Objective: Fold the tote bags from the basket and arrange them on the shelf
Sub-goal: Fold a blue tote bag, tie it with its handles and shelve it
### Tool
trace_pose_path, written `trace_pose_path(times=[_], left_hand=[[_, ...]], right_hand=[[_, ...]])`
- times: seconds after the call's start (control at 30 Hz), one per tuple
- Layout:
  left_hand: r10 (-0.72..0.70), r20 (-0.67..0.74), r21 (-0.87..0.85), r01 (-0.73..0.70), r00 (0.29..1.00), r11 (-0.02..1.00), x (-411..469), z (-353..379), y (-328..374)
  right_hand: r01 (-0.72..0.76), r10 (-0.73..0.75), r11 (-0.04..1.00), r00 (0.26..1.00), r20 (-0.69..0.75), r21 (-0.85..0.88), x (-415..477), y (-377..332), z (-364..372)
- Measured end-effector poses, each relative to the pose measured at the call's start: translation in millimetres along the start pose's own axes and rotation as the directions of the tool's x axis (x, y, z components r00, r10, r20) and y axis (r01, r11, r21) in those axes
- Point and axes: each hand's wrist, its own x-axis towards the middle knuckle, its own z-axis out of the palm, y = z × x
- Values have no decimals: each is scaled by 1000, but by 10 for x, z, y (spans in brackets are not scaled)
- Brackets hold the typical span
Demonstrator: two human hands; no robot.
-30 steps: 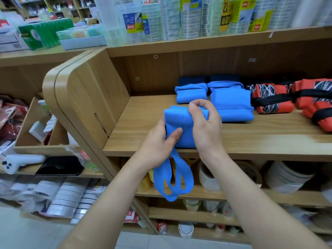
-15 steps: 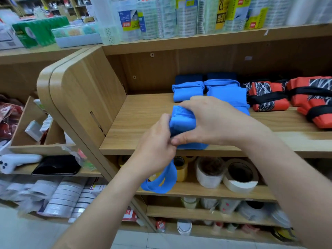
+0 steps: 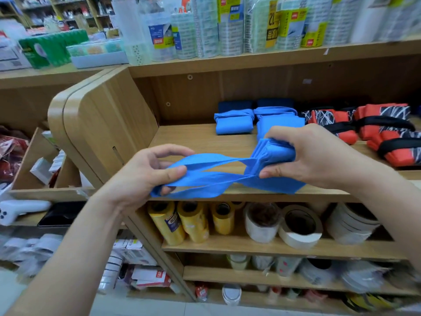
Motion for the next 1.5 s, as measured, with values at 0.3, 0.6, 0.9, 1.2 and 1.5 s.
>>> trace_pose_path(times=[0.3,0.6,0.9,1.2,1.5], left_hand=[[631,-202,576,-430,749,695,-147,239,104],[412,297,948,-216,861,-233,-76,995,-64],[454,441,875,-484,774,-25,-56,870,-8],[330,424,229,-452,844,862,-303,524,481],[264,298,-303,-171,917,938,56,434,459]], right_hand=[[-62,63,995,998,6,-77,-125,105,-40],[-16,15,999,1000,-24,-38,-103,120,-90],[-39,40,999,999,10,-18,-135,238,-162],[-127,111,973,989,93,193,-164,366,-117],[203,-225,932,974,-41,-301,-237,-63,-81]])
